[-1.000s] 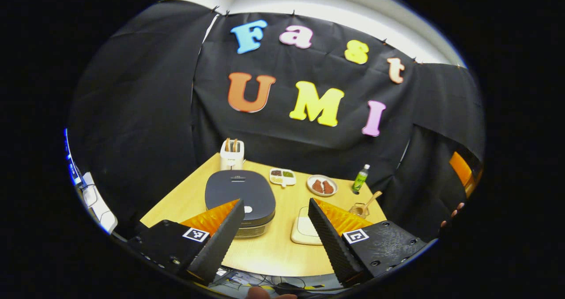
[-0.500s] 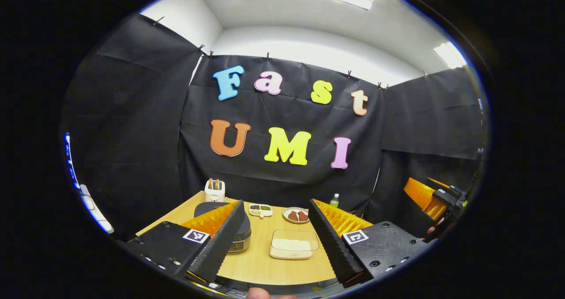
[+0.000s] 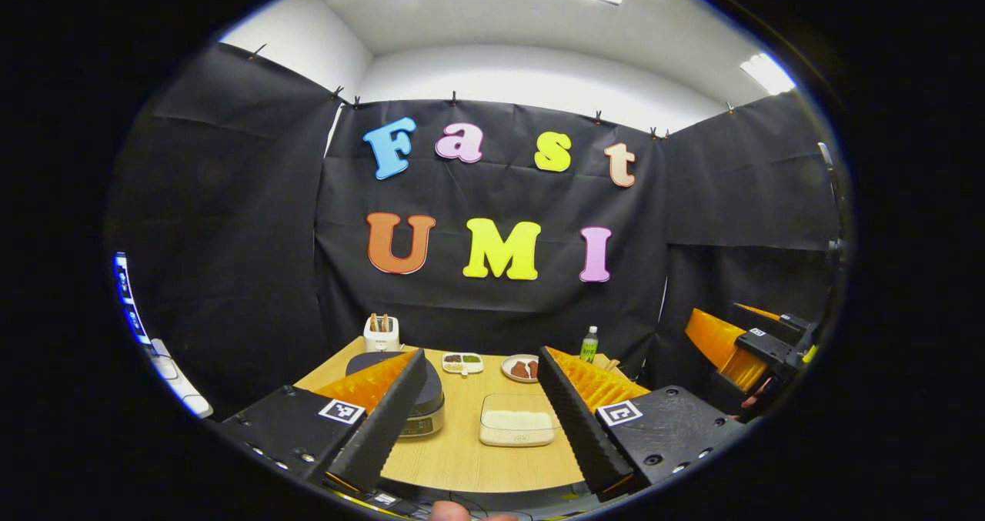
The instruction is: Close the left gripper, press the button to open the rice cooker; take a wooden spoon from the chopstick holder with the right hand, scoop a spoonful of rice and pour it into the rice cooker, then put the wooden spoon back into the chopstick holder.
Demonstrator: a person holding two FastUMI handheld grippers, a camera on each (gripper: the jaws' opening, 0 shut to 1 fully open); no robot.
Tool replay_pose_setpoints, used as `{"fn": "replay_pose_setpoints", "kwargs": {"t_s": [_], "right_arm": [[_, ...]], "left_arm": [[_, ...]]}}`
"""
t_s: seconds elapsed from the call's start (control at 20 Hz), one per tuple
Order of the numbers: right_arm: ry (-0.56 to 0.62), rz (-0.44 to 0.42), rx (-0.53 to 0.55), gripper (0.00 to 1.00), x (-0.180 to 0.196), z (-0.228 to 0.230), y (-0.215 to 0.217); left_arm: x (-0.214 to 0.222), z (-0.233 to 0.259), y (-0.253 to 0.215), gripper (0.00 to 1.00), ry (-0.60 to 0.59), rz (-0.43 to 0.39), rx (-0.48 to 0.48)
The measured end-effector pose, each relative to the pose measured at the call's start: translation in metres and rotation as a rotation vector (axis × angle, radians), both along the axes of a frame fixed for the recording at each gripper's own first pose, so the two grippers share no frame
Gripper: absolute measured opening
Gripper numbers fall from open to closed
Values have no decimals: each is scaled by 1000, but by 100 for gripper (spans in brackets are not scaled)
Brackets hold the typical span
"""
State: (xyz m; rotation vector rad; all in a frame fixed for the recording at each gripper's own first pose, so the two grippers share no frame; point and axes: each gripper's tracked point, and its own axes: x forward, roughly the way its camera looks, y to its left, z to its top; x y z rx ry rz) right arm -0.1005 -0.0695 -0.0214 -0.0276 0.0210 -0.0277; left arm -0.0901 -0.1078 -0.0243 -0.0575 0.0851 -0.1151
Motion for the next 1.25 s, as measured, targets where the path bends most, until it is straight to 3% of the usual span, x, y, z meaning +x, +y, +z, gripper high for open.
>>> {"fn": "replay_pose_setpoints", "kwargs": {"t_s": [1.25], "right_arm": [[27, -4, -8, 100, 23, -15, 3]], "left_arm": [[17, 6, 17, 95, -13, 53, 33]]}}
